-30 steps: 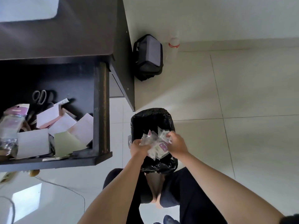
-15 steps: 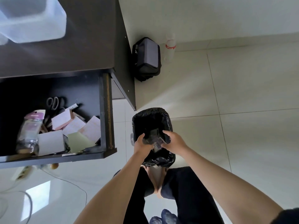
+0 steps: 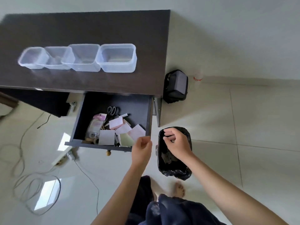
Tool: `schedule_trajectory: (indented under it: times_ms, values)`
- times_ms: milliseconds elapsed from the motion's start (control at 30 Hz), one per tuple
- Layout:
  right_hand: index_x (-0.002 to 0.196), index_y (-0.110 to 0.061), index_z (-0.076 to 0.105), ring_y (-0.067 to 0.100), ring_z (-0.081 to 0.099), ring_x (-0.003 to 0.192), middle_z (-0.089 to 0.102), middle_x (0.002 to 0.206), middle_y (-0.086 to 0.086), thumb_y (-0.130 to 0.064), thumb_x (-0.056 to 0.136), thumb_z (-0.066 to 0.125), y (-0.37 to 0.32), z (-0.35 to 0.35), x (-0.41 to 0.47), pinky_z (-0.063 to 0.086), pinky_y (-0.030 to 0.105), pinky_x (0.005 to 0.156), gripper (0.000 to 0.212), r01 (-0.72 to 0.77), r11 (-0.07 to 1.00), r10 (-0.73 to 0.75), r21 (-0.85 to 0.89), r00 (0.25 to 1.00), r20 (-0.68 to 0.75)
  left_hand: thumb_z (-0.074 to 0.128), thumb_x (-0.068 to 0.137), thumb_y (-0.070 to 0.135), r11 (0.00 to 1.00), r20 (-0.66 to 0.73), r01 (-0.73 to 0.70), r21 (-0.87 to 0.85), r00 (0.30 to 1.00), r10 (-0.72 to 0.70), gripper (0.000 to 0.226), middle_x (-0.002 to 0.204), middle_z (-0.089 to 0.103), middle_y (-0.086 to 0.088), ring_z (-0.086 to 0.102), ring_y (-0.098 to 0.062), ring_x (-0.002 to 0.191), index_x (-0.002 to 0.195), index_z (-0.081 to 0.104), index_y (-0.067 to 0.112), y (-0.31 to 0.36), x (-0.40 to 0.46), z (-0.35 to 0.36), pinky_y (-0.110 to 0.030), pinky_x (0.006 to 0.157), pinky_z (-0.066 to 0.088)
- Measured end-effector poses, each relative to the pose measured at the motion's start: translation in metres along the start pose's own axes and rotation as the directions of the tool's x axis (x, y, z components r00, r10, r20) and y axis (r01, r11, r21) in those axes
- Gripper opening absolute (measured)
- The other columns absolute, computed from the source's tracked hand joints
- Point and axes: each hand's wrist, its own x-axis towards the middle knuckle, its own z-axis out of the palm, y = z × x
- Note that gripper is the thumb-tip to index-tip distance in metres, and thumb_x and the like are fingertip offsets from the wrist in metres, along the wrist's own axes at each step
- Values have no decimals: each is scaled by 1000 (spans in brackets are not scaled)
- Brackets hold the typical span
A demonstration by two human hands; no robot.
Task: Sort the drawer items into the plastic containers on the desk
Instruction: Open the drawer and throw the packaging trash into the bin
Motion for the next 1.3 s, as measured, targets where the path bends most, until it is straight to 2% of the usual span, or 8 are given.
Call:
schedule_trajectory:
  times_ms: [133,267,467,600,767,867,1033,1300]
  values:
    - [101,-17,66,5,61,74,66,94,-2,-9,85,60,-40,46,10,47,9,70,19,60,998,-60,-13,997,45,55,90,15,1000,-141,-28,-2,990,28,12,89,63,8,58,-5,79,99,62,19,5,28,-66,-17,65,42]
    - [104,-15,65,8,62,78,65,97,-1,-11,87,59,-70,104,29,44,4,66,19,70,995,-61,-73,991,118,56,88,14,994,-189,-38,98,980,56,15,93,64,5,61,-17,93,102,62,16,-1,83,-133,-27,80,46]
    - [103,-28,62,3,57,86,61,102,-7,-10,87,59,-96,201,60,42,9,72,24,-19,992,46,-122,974,223,60,87,16,888,-39,-56,457,996,83,42,131,48,-9,53,-26,114,128,52,13,-16,179,-213,-31,92,43]
    - [119,-18,58,10,57,83,58,119,0,-16,87,62,-104,253,90,46,22,79,33,-93,972,148,-217,957,250,59,83,14,803,127,-46,594,991,-37,58,139,42,-13,48,-32,121,138,40,12,-27,223,-235,-38,101,42]
    - [124,-20,53,18,54,115,56,124,2,-17,81,66,-108,289,122,48,32,92,45,-191,951,244,-243,947,211,57,75,19,795,274,-99,598,958,-87,52,120,60,-2,59,-25,105,126,48,20,-42,245,-237,-39,89,52]
    - [126,-28,49,16,57,105,59,119,-6,-15,79,68,-105,298,129,49,31,86,52,-266,946,296,-185,941,163,59,78,18,850,328,-131,509,943,-51,51,116,62,5,60,-18,103,127,50,25,-46,245,-239,-28,83,48]
    - [104,-20,57,17,56,75,56,70,-5,-9,83,65,-99,302,127,49,32,72,25,-365,926,366,-95,931,-11,58,79,5,893,350,-101,438,934,-66,60,125,60,1,58,-19,112,135,44,21,-58,251,-245,-27,91,48]
    - [108,-17,60,19,57,87,59,94,1,4,85,48,-94,257,125,49,31,77,33,-389,921,377,-9,897,-232,62,81,4,870,333,-89,486,939,-90,66,128,57,-3,58,-22,113,139,38,21,-61,247,-242,-33,94,50]
